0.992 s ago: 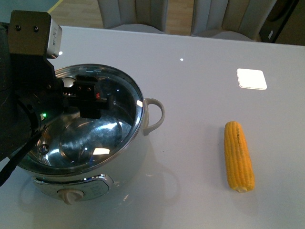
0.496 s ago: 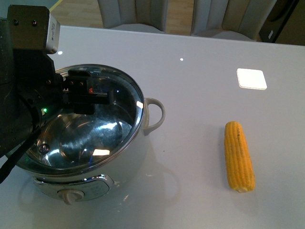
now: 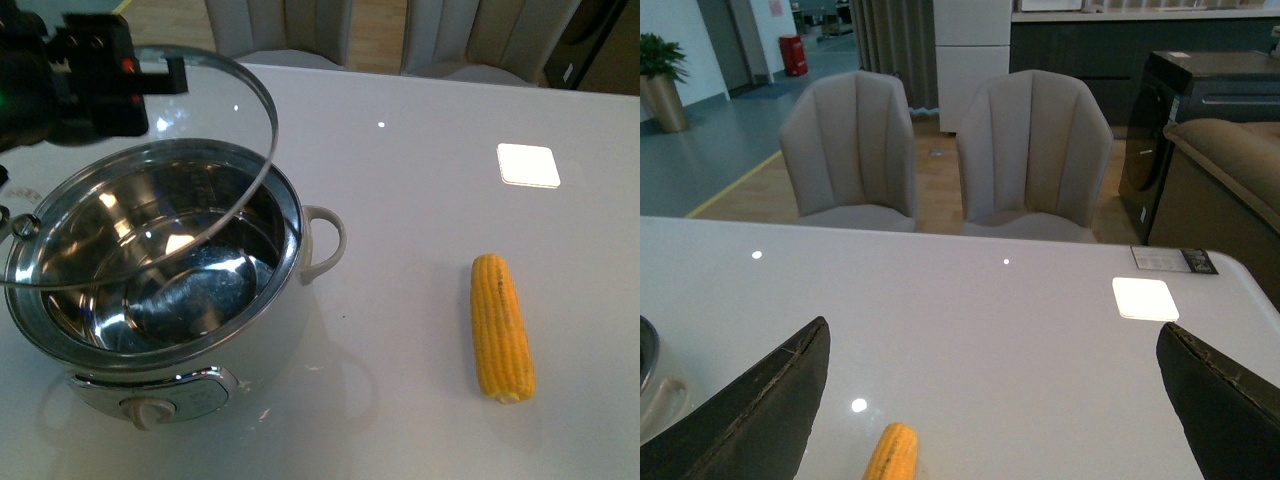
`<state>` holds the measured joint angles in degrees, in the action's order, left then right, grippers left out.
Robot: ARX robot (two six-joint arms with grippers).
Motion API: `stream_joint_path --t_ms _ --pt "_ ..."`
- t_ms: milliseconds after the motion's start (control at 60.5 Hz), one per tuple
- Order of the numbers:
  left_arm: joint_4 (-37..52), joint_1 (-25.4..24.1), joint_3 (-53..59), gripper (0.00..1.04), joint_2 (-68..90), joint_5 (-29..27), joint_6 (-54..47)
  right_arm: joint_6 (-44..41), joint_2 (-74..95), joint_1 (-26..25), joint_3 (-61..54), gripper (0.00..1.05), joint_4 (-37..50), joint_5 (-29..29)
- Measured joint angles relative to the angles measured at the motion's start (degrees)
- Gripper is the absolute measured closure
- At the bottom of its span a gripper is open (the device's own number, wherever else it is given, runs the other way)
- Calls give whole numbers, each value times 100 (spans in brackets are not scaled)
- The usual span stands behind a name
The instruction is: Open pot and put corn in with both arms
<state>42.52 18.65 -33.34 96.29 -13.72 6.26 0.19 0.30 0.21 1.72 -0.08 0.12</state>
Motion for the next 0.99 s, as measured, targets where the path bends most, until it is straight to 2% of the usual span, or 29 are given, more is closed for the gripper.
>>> stream_joint_path --t_ms 265,595,777,992 --pt "59 -1246 -24 62 -481 173 -365 0 0 0 0 9 2 0" --pt "704 -3521 0 62 26 568 -479 0 0 0 0 9 2 0" --pt "1309 -3969 74 62 846 621 -479 0 0 0 0 9 2 0" --pt "1862 -4251 39 62 1821 566 -466 0 0 -2 0 9 2 0"
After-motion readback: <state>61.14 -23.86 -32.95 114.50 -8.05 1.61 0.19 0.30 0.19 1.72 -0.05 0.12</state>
